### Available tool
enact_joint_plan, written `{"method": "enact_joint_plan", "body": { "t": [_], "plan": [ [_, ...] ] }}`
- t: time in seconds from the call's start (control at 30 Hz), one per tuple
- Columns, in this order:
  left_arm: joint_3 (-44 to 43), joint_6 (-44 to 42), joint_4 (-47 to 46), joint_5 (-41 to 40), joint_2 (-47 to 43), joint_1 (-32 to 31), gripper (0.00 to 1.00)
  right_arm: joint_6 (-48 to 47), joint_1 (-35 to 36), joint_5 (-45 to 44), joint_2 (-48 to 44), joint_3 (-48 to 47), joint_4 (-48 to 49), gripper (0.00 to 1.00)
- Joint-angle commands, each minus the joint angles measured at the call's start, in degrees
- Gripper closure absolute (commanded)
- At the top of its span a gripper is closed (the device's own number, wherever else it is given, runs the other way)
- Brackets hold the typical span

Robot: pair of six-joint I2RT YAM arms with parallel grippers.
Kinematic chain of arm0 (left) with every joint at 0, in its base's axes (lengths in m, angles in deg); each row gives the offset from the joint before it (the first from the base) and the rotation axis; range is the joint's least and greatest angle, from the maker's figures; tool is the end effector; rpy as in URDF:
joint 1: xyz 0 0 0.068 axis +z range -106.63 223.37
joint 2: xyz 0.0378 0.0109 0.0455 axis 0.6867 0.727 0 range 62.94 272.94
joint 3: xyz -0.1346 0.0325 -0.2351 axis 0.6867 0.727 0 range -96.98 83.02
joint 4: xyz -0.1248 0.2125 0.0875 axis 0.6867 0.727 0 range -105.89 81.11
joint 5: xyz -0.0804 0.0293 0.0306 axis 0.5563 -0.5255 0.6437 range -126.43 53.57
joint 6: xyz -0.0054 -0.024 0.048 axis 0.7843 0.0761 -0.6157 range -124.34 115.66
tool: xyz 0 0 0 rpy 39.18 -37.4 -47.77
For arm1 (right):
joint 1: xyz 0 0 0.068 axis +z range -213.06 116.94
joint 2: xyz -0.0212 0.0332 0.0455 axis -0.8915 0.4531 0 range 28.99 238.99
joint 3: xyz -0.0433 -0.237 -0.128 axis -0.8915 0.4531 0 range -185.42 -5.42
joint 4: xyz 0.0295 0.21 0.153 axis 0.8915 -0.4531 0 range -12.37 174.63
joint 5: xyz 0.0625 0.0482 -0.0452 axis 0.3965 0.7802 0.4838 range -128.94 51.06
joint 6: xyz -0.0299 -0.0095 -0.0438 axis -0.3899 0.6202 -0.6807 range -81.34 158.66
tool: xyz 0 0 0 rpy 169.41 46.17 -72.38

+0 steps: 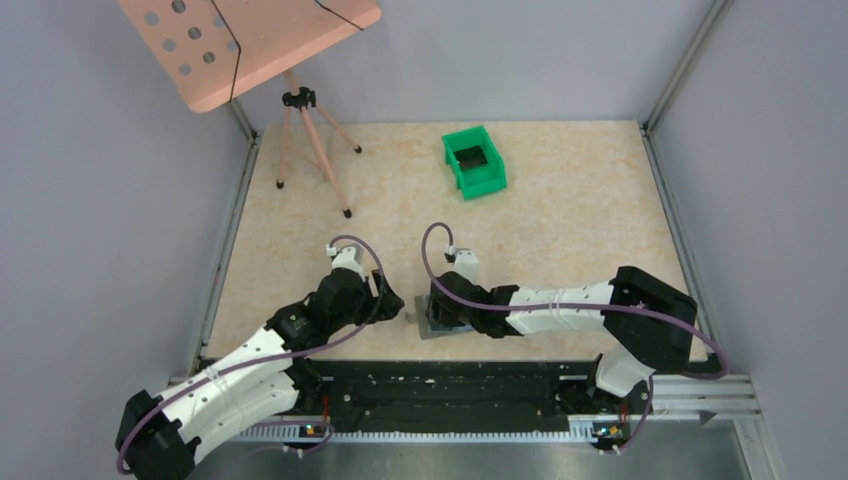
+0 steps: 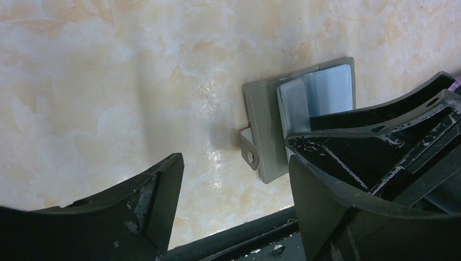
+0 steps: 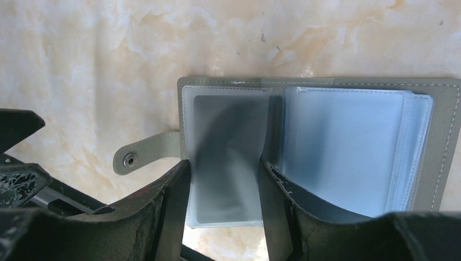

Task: Take the credit cards out of the card holder
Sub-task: Remove the credit card from the card holder.

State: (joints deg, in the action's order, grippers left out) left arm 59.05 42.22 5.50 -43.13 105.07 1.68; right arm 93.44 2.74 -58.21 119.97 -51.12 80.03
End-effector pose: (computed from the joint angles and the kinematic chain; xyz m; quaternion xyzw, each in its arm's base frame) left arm 0.1223 -0.1034 0.2016 -0.0634 0.9013 -0.2582 0.3421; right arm 0.1372 0.2770 0.1633 -0.0318 0.9274 0.2157 0.3041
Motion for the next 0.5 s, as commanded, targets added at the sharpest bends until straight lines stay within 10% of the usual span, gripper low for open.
{"method": "enact_joint_plan", "body": {
  "t": [0.0, 0.47],
  "plan": [
    [-1.17, -0.42, -3.89, 2.04, 0.92, 0.12, 0.24, 1.24, -1.06, 1.47, -3.70, 2.17, 6.36, 0.51],
    [-1.86, -0.18, -5.39, 3.71, 3.58, 0.12, 0.25, 2.38, -2.78, 4.30, -5.09, 5.80, 10.84, 0.51]
  ]
}}
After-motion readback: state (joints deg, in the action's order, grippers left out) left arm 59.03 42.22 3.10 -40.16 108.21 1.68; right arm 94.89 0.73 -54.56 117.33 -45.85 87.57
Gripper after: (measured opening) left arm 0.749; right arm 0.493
